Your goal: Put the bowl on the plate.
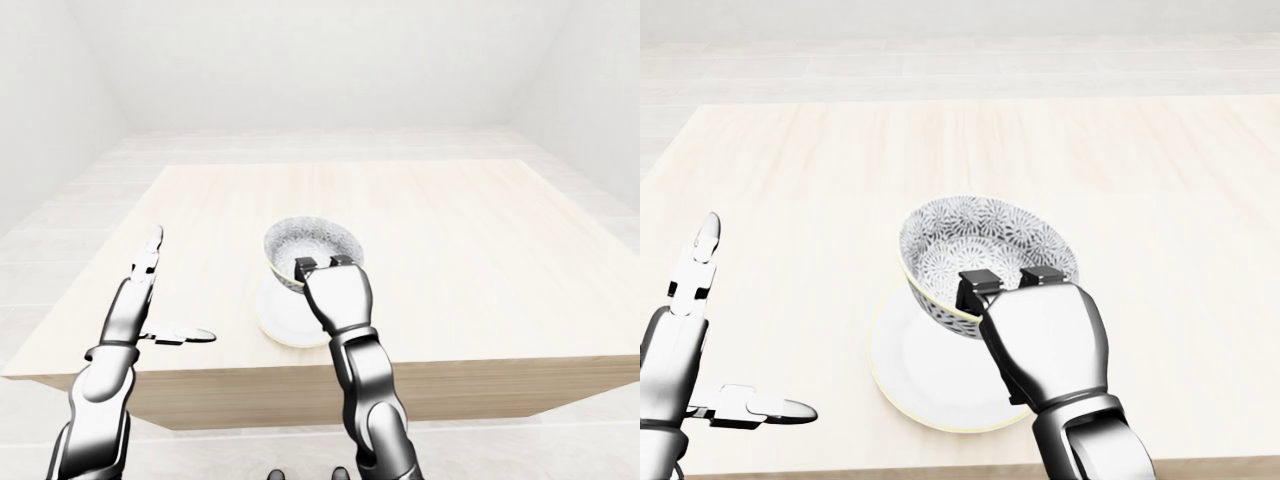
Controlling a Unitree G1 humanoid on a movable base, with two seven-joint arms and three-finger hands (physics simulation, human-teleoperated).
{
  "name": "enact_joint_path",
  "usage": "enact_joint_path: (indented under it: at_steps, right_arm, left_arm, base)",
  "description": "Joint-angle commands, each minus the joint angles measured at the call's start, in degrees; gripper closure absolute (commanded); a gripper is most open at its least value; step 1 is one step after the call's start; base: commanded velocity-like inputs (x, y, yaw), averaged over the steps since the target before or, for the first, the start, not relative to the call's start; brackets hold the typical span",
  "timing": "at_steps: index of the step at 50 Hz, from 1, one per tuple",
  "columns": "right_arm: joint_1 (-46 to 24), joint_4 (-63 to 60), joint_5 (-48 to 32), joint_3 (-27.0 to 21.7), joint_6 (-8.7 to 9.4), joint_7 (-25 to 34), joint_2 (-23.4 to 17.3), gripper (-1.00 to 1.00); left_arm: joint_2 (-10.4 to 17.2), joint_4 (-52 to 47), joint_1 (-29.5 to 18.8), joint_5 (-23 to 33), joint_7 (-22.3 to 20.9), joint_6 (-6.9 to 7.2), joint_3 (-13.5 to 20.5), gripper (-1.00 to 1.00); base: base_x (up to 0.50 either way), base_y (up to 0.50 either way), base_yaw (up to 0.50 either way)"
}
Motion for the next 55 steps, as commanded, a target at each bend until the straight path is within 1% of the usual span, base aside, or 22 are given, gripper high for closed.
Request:
enact_joint_path:
  at_steps: [1,9,10,12,14,15,16,17,18,22,25,26,28,29,31,38,41,44,45,48,52,55]
  right_arm:
    - [-0.73,1.85,1.65,0.87,0.40,-2.31,0.46,0.49]
    - [-0.77,4.05,2.03,1.48,0.36,-3.67,0.63,0.49]
    - [-0.94,4.67,2.20,1.45,0.33,-4.01,0.65,0.49]
    - [-0.89,5.53,2.05,1.60,0.32,-4.73,0.57,0.49]
    - [-0.78,5.71,2.03,1.81,0.36,-4.74,0.58,0.49]
    - [-0.78,5.71,2.03,1.81,0.36,-4.74,0.58,0.49]
    - [-0.95,5.74,2.15,1.74,0.46,-4.60,0.64,0.49]
    - [-0.99,5.82,2.15,1.74,0.47,-4.64,0.60,0.49]
    - [-0.99,5.91,2.16,1.75,0.51,-4.78,0.62,0.48]
    - [-0.28,6.35,1.74,2.41,0.33,-5.56,0.48,0.48]
    - [-1.04,7.34,2.12,2.13,0.39,-5.70,0.62,0.49]
    - [-1.27,7.63,2.33,2.01,0.43,-5.81,0.71,0.49]
    - [-1.06,7.97,2.31,2.10,0.37,-6.12,0.64,0.49]
    - [-1.00,8.14,2.29,2.15,0.36,-6.34,0.61,0.49]
    - [-1.14,8.78,2.31,2.10,0.36,-6.58,0.54,0.49]
    - [-1.46,8.82,2.33,1.91,0.45,-6.34,0.51,0.49]
    - [-1.60,10.24,2.48,1.89,0.31,-7.13,0.51,0.48]
    - [-1.93,11.29,2.55,1.70,0.28,-7.41,0.43,0.49]
    - [-2.07,11.40,2.59,1.63,0.28,-7.42,0.44,0.48]
    - [-2.04,11.50,2.46,1.71,0.31,-7.52,0.48,0.48]
    - [-2.04,12.35,2.47,1.72,0.20,-8.05,0.44,0.49]
    - [-2.46,13.32,2.54,1.40,0.25,-8.47,0.39,0.49]
  left_arm:
    - [0.17,2.10,-0.41,0.46,0.69,-0.65,-0.47,-1.00]
    - [0.29,3.27,-0.45,0.24,1.13,-1.46,-0.42,-1.00]
    - [0.29,3.11,-0.47,0.15,1.00,-1.26,-0.38,-1.00]
    - [0.33,3.41,-0.51,0.25,1.17,-1.47,-0.41,-1.00]
    - [0.42,4.21,-0.63,0.24,1.39,-1.94,-0.43,-1.00]
    - [0.43,4.23,-0.64,0.23,1.40,-1.96,-0.43,-1.00]
    - [0.49,5.03,-0.77,0.46,1.76,-2.41,-0.54,-1.00]
    - [0.51,5.33,-0.82,0.45,1.82,-2.50,-0.57,-1.00]
    - [0.61,6.21,-0.83,0.75,2.15,-3.00,-0.73,-1.00]
    - [0.55,6.11,-0.55,0.84,2.07,-3.12,-0.85,-1.00]
    - [0.54,6.42,-0.56,0.86,2.17,-3.36,-0.88,-1.00]
    - [0.57,6.84,-0.52,0.99,2.36,-3.69,-0.96,-1.00]
    - [0.66,7.19,-0.65,0.96,2.45,-3.85,-0.87,-1.00]
    - [0.63,6.88,-0.66,0.94,2.26,-3.56,-0.87,-1.00]
    - [0.61,7.04,-0.79,0.83,2.30,-3.63,-0.84,-1.00]
    - [0.51,6.21,-0.96,0.85,2.08,-2.90,-0.96,-1.00]
    - [0.59,6.71,-0.85,1.06,2.27,-3.25,-1.07,-1.00]
    - [0.66,6.74,-0.97,1.15,2.39,-3.17,-0.95,-1.00]
    - [0.61,6.15,-0.92,1.02,2.12,-2.75,-0.86,-1.00]
    - [0.57,5.98,-0.88,0.93,2.08,-2.73,-0.82,-1.00]
    - [0.58,6.79,-0.97,1.05,2.33,-3.23,-1.05,-1.00]
    - [0.67,7.10,-1.27,0.89,2.32,-3.16,-0.94,-1.00]
  base:
    - [0.00,0.00,0.00]
    - [0.00,0.00,0.00]
    - [0.00,0.00,0.00]
    - [0.00,0.00,0.00]
    - [0.00,0.00,0.00]
    - [0.00,0.00,0.00]
    - [0.00,0.00,0.00]
    - [0.00,0.00,0.00]
    - [0.00,0.00,0.00]
    - [0.00,0.00,0.00]
    - [0.00,0.00,0.00]
    - [0.00,0.00,0.00]
    - [0.00,0.00,0.00]
    - [0.00,0.00,0.00]
    - [0.00,0.00,0.00]
    - [0.00,0.00,0.00]
    - [0.00,0.00,0.00]
    - [0.00,0.00,0.00]
    - [0.00,0.00,0.00]
    - [0.00,0.00,0.00]
    - [0.00,0.00,0.00]
    - [0.00,0.00,0.00]
